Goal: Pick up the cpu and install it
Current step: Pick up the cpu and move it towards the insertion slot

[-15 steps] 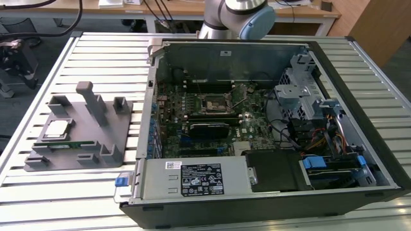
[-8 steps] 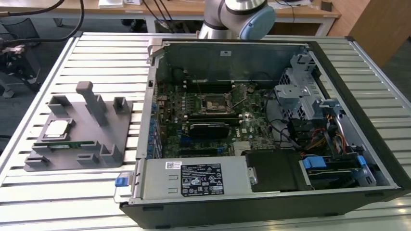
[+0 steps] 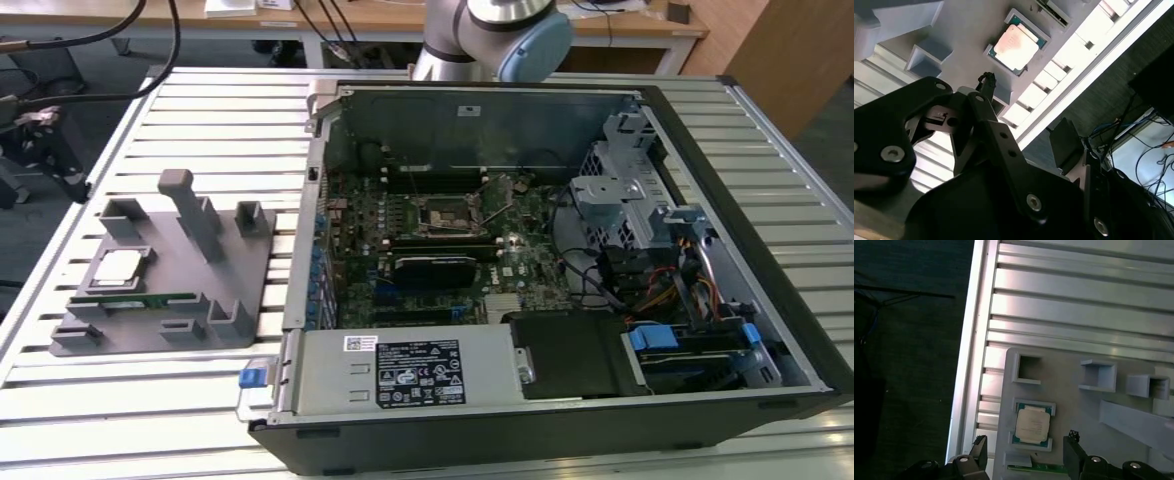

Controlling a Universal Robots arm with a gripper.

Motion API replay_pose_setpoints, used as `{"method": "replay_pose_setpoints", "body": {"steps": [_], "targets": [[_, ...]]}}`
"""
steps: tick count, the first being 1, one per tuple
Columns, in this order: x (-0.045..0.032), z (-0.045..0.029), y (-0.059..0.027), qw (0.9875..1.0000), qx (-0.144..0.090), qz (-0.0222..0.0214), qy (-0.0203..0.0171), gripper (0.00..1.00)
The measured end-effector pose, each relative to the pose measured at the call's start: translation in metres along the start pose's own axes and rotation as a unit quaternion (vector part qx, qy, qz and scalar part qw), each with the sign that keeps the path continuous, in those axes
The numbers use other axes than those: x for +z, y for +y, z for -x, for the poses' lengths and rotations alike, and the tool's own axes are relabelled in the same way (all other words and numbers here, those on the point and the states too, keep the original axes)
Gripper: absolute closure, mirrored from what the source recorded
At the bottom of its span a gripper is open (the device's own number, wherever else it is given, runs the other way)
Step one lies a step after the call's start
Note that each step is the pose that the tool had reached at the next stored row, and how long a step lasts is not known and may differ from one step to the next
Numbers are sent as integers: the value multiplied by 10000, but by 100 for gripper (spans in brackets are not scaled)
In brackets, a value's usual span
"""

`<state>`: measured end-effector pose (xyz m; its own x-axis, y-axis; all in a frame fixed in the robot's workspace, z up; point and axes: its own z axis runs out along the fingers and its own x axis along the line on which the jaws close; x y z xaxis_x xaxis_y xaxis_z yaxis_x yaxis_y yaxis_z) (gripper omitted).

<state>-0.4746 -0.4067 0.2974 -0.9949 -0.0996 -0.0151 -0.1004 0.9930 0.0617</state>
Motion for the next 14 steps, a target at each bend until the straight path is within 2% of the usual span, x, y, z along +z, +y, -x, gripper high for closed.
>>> {"method": "replay_pose_setpoints", "body": {"steps": [4, 7, 8, 10, 14], "targets": [[9, 49, -6, 9999, 39, -163, 25, 29], [12, 58, -8, 9993, 42, -355, 44, 29], [16, 58, -8, 9992, 42, -397, 48, 29], [30, 58, -9, 9990, 42, -450, 55, 29], [59, 57, -14, 9986, 41, -525, 67, 29]]}}
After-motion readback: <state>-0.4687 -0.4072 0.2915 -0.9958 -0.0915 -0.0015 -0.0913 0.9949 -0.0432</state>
